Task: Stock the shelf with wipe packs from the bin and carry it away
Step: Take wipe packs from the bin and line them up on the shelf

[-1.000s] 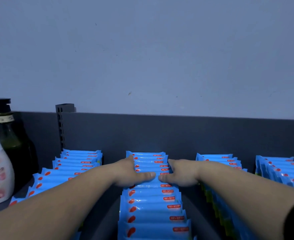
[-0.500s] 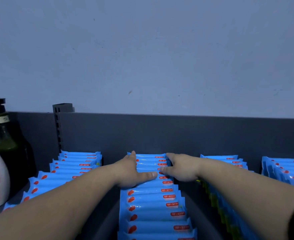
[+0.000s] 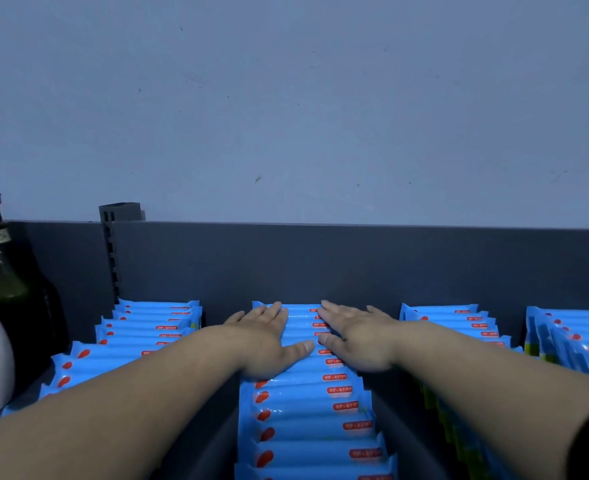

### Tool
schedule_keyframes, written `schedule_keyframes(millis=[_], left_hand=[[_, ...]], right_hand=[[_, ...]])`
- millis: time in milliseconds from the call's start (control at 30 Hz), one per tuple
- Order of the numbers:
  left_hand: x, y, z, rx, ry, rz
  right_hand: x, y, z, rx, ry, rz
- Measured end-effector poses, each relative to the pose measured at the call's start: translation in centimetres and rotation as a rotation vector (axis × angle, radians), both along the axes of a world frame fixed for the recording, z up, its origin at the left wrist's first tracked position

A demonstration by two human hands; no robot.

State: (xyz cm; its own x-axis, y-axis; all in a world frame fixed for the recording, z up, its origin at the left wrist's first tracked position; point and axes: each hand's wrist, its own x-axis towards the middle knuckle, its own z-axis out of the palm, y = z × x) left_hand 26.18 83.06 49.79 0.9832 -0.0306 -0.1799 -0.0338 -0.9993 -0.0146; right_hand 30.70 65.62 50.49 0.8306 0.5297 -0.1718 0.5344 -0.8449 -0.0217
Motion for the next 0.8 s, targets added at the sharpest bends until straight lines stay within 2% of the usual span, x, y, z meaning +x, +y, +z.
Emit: schedule_keyframes(millis=[333,633,800], left_hand=[[0.3,-0.1,-0.2,0.072,0.06,0.006],[-1.7,-0.2,0.3,0.001,-0.026,0.006],[-5.1,-0.8,1.2,-0.001,0.035,-0.069]], right_hand=[[0.2,0.5,-0.2,-0.083,0.038,-0.038],[-1.9,0.1,0.3,0.013,-0.026,-0.064],[-5.4,-1.3,2.0,0.074,0.083,-0.032]])
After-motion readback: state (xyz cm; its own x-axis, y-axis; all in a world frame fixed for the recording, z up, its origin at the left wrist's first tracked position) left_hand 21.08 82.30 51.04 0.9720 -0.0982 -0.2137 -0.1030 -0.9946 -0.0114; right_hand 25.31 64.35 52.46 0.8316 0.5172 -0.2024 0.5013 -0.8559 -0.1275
